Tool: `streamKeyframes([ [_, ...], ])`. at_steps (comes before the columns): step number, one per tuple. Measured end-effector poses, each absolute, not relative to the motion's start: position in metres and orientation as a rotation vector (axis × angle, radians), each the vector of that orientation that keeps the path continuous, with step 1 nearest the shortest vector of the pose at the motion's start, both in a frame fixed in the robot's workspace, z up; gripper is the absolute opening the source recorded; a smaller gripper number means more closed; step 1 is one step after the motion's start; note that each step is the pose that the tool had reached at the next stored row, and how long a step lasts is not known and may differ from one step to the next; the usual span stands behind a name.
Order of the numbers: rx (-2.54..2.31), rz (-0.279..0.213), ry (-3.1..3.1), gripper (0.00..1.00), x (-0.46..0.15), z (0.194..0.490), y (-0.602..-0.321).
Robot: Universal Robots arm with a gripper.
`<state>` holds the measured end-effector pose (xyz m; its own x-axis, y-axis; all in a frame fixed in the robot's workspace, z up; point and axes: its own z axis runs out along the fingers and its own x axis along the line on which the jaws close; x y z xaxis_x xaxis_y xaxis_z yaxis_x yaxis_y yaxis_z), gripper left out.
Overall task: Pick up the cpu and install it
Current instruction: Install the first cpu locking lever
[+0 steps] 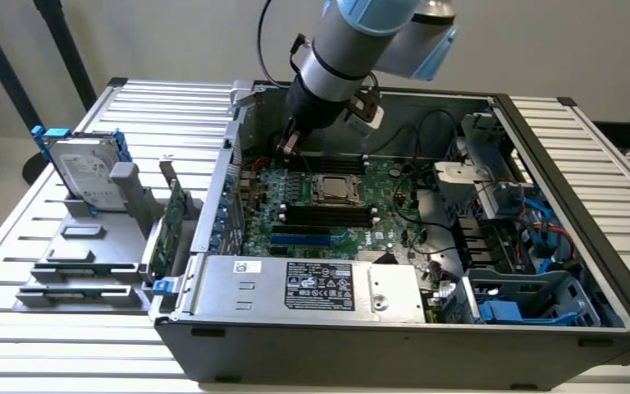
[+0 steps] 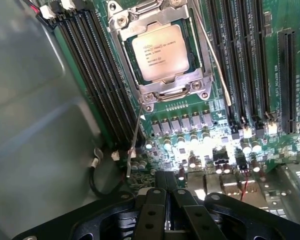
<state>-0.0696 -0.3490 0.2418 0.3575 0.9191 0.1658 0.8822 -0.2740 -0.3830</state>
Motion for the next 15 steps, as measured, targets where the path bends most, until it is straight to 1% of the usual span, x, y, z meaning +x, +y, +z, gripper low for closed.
streamKeyframes([
  [10, -2.281, 0.072, -1.437, 0.11, -0.0709, 0.2420, -0.3490],
  [15, -2.304, 0.056, -1.390, 0.11, -0.0733, 0.2420, -0.3490],
])
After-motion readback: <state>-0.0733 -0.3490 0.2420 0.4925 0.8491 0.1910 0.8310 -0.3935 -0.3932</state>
